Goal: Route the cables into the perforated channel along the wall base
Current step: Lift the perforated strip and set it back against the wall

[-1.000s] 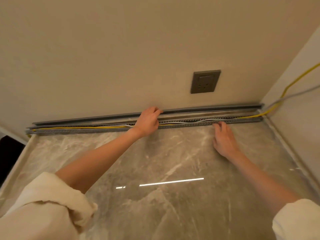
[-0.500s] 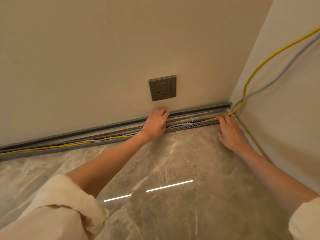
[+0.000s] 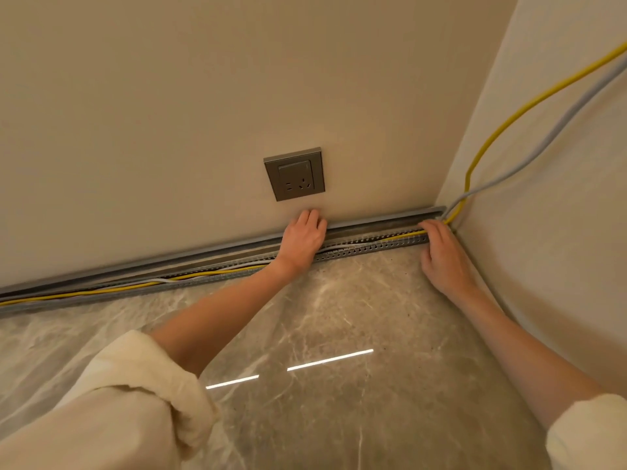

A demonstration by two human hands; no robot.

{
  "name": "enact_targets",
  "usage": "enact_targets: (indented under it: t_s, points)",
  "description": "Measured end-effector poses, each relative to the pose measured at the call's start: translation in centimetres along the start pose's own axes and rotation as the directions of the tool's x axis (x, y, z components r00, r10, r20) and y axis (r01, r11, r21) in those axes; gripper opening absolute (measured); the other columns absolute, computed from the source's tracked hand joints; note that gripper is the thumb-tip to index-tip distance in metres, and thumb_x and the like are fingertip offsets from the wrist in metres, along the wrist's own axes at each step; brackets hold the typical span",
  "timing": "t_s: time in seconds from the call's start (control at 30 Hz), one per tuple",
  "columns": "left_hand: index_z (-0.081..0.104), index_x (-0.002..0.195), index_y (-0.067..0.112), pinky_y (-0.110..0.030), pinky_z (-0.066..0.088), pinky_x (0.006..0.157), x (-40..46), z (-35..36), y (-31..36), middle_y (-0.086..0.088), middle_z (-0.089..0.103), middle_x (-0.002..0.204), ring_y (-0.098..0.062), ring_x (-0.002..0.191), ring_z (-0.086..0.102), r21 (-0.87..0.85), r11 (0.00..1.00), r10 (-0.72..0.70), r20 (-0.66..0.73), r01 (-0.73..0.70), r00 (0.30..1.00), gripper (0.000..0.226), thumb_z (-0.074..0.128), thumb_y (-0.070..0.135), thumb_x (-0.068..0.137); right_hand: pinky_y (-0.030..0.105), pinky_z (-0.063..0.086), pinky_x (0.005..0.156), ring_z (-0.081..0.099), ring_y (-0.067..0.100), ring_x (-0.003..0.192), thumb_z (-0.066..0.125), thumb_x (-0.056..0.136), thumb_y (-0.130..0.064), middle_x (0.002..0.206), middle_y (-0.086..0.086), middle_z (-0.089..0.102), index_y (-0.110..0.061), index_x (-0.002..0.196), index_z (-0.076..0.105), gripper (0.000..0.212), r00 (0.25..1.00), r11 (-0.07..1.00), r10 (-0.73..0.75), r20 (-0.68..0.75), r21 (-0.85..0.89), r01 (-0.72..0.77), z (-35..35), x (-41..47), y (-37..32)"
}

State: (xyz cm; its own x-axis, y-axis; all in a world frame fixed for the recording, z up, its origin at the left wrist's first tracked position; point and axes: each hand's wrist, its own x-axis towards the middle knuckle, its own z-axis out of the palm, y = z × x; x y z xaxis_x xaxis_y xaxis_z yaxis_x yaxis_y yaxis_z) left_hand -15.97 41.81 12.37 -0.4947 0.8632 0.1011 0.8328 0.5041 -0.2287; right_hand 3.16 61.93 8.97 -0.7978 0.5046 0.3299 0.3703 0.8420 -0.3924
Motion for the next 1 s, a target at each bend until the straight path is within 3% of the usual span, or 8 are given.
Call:
enact_targets:
  t_s: [0.1,0.2,0.3,0.37,0.5,0.67,0.73,1.0]
  points:
    - [0.05,0.098,0.007,-0.035,0.05,0.07,0.1,-0.4,-0.3,-0.014,0.057,0.107,-0.029,0.096,0.055,0.016,1.0,-0.002,-0.009,0.002,1.0,0.04,0.07,-0.004,0.065,0.035,0.045,0.096,0.054,0.033,0.111,0.052,0.079,0.01,0.118,0.019,0.053,0.0,0.112,0.055,0.035,0.979,0.992,0.101,-0.177,0.096,-0.085,0.2,-0.5,-0.4]
    - [0.05,0.095,0.008,-0.033,0.048,0.05,-0.2,-0.4,-1.1,-0.013,0.059,0.097,-0.029,0.078,0.059,0.006,0.999,0.055,-0.049,-0.054,0.997,0.043,0.074,-0.004,0.061,0.021,0.041,0.078,0.057,0.028,0.091,0.054,0.083,0.004,0.105,0.019,0.054,-0.001,0.102,0.054,0.02,0.948,0.956,0.237,-0.214,0.226,-0.188,0.9,-0.7,-0.9]
    - [0.041,0.099,0.01,-0.029,0.039,0.035,-1.0,-0.3,-2.2,-0.012,0.06,0.09,-0.027,0.055,0.058,0.016,0.992,0.126,-0.073,-0.125,0.989,0.05,0.074,-0.002,0.064,0.031,0.046,0.071,0.059,0.027,0.08,0.056,0.09,-0.008,0.097,0.016,0.057,-0.001,0.102,0.053,0.014,0.915,0.858,0.383,-0.125,0.416,-0.302,1.4,-0.3,-1.4]
    - [0.038,0.098,0.011,-0.026,0.034,0.033,-1.4,-0.3,-3.0,-0.011,0.06,0.081,-0.026,0.048,0.055,0.04,0.987,0.156,-0.089,-0.153,0.984,0.054,0.076,-0.002,0.061,0.034,0.05,0.062,0.061,0.021,0.073,0.054,0.095,-0.023,0.091,0.013,0.06,-0.007,0.102,0.054,0.017,0.875,0.703,0.483,0.017,0.589,-0.399,1.2,0.2,-2.0]
    - [0.037,0.108,0.011,-0.028,0.039,0.037,-2.1,-0.3,-4.3,-0.015,0.057,0.075,-0.028,0.052,0.051,0.005,0.972,0.232,-0.113,-0.233,0.966,0.046,0.071,0.005,0.076,0.019,0.045,0.04,0.059,0.007,0.047,0.049,0.096,-0.036,0.072,0.008,0.062,-0.018,0.084,0.055,0.023,0.762,0.251,0.603,0.237,0.85,-0.463,-0.2,2.0,-3.4]
    - [0.032,0.136,0.016,-0.033,0.044,0.045,-2.8,-0.5,-4.9,-0.02,0.055,0.088,-0.03,0.062,0.052,0.065,0.979,0.197,-0.094,-0.191,0.976,0.068,0.062,-0.003,0.078,0.018,0.051,0.047,0.06,0.015,0.064,0.054,0.095,-0.013,0.078,0.007,0.059,-0.01,0.08,0.051,0.016,0.669,-0.123,0.598,0.441,0.875,-0.468,-2.0,4.6,-3.5]
    - [0.029,0.14,0.018,-0.033,0.042,0.044,-2.9,-0.7,-5.1,-0.019,0.055,0.088,-0.03,0.063,0.052,0.089,0.978,0.197,-0.104,-0.188,0.975,0.07,0.06,-0.003,0.08,0.016,0.053,0.048,0.059,0.016,0.067,0.057,0.092,-0.005,0.077,0.007,0.057,-0.007,0.079,0.051,0.014,0.641,-0.181,0.604,0.474,0.865,-0.469,-2.3,4.9,-3.1]
    - [0.027,0.141,0.016,-0.03,0.032,0.042,-3.0,0.1,-5.0,-0.018,0.057,0.083,-0.028,0.057,0.053,0.122,0.961,0.262,-0.103,-0.249,0.96,0.073,0.064,0.0,0.08,0.017,0.055,0.051,0.06,0.016,0.07,0.06,0.089,0.0,0.077,0.007,0.056,-0.005,0.081,0.053,0.011,0.608,-0.23,0.62,0.496,0.856,-0.463,-1.8,4.5,-2.7]
